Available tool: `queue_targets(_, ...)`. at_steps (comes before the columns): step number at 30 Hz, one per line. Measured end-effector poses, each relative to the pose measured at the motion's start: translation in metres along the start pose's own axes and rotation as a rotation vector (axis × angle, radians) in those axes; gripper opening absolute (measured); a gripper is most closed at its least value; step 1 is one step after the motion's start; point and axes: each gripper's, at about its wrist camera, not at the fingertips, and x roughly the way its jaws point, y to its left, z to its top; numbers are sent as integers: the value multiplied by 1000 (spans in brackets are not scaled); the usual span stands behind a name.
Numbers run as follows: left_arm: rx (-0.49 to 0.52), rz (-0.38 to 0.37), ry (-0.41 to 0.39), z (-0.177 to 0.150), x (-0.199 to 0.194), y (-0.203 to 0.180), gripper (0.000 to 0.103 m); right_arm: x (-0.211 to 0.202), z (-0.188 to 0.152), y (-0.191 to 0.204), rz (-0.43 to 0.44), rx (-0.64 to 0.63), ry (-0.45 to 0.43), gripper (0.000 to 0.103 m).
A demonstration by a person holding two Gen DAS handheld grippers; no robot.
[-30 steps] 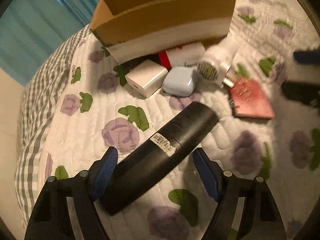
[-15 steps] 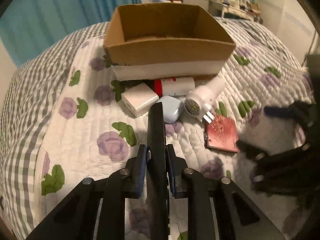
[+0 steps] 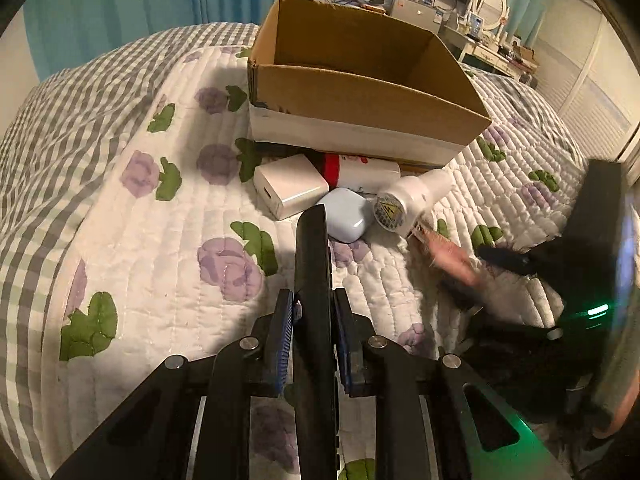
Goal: Organize rigid objects
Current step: 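Grasp the black remote with the left tool while the right grasps the pink phone case, then carry the remote into the box and release while the right releases the phone case there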
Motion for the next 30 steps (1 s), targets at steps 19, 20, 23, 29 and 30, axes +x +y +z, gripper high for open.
queue_targets(19, 28, -59, -63, 4, -24, -15, 20, -47, 3, -42, 163, 199, -157, 9)
queue_targets(20, 29, -64, -71, 6, -28, -17, 20, -56, 4, -45, 168, 209, -174, 9)
queue_targets(23, 26, -78, -111, 16, -45, -21, 20, -75, 7, -52, 184, 232, -219, 9)
queue_targets(29, 48, -92, -213, 64, -76, -31, 20, -111, 33, -78, 182, 258, -302, 9)
queue_targets(30, 53, -92, -231, 75, -81, -32, 20, -113, 40, -84, 180, 263, -314, 9)
